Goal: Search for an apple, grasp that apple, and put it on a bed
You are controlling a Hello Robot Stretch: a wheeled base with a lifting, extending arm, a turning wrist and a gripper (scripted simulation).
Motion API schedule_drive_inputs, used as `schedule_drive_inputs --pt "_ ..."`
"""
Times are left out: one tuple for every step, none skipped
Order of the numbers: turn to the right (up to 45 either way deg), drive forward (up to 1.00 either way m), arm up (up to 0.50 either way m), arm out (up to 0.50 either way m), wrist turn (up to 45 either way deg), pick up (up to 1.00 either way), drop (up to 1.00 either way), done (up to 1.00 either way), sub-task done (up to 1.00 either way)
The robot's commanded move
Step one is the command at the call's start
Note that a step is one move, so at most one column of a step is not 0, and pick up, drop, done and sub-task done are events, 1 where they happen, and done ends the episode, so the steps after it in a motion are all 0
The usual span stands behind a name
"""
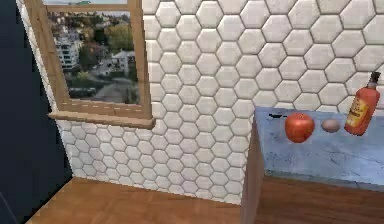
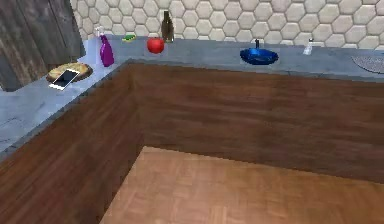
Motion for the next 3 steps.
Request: schedule_drive_inputs --pt "-45.0 0.00 0.00 0.00 0.0 0.00 0.00 0.00 0.00" --pt "-12.0 0.00 0.00 0.00 0.0 0.00 0.00 0.00 0.00" --pt "45.0 0.00 0.00 0.00 0.0 0.00 0.00 0.00 0.00"
